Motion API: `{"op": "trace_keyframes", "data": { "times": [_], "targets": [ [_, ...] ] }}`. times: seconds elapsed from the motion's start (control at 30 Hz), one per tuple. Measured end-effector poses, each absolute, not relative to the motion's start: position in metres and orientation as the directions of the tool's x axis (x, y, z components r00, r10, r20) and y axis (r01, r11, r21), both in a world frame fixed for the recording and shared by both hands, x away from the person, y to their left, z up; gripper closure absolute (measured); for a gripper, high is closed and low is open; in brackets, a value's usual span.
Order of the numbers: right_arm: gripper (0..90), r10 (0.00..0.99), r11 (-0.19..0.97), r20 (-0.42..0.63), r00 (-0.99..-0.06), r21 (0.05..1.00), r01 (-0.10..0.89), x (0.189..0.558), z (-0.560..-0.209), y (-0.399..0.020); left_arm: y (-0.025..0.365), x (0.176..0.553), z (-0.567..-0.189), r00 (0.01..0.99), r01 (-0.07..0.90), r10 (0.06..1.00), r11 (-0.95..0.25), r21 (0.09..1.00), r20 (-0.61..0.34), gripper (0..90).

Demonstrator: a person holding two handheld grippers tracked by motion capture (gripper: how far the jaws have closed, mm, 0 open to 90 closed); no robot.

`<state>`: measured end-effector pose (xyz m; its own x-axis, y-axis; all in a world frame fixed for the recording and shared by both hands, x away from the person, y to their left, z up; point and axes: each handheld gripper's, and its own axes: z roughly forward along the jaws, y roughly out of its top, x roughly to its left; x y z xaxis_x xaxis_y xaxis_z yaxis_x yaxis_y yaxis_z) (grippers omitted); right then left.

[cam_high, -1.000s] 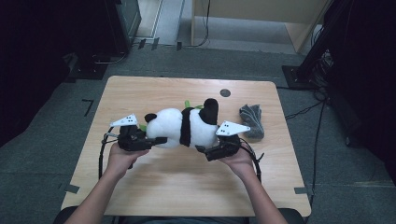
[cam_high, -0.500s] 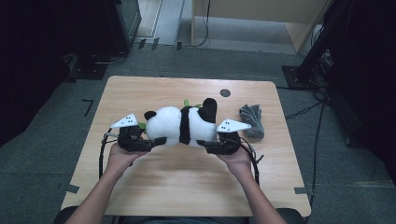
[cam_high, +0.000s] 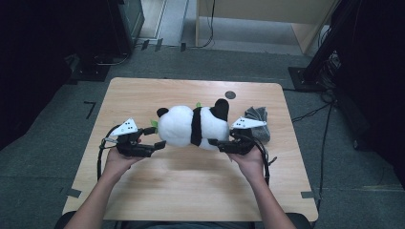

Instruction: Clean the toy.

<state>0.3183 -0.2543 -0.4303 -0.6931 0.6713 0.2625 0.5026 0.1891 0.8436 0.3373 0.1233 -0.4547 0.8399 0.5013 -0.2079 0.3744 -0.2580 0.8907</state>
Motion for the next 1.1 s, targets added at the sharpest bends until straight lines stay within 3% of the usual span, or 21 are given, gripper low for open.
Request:
{"op": "trace_keyframes", "data": {
  "times": [0.2,0.3,0.5,0.7,0.83,1.1],
  "targets": [
    [42.4,0.627,0.187,0.310,-0.715,0.831,0.524,0.317,-0.427,-0.256,0.107,0.329,-0.458,0.884,0.274,0.458,-0.348,0.896,-0.092,21.8],
    [42.2,0.612,0.193,0.323,-0.722,0.824,0.532,0.315,-0.427,-0.251,0.102,0.327,-0.459,0.894,0.270,0.436,-0.346,0.898,-0.101,18.2],
    [41.4,0.615,0.185,0.339,-0.712,0.815,0.549,0.315,-0.427,-0.245,0.098,0.329,-0.459,0.869,0.314,0.476,-0.315,0.895,-0.138,16.2],
    [37.5,0.628,0.172,0.352,-0.694,0.807,0.565,0.316,-0.430,-0.243,0.097,0.330,-0.458,0.834,0.354,0.526,-0.285,0.891,-0.163,32.6],
    [33.1,0.642,0.184,0.358,-0.678,0.787,0.589,0.319,-0.434,-0.243,0.094,0.332,-0.456,0.798,0.455,0.550,-0.284,0.844,-0.246,46.7],
    [23.1,0.621,0.152,0.384,-0.684,0.796,0.585,0.324,-0.442,-0.248,0.093,0.327,-0.453,0.786,0.470,0.561,-0.269,0.841,-0.260,55.6]
  ]
}}
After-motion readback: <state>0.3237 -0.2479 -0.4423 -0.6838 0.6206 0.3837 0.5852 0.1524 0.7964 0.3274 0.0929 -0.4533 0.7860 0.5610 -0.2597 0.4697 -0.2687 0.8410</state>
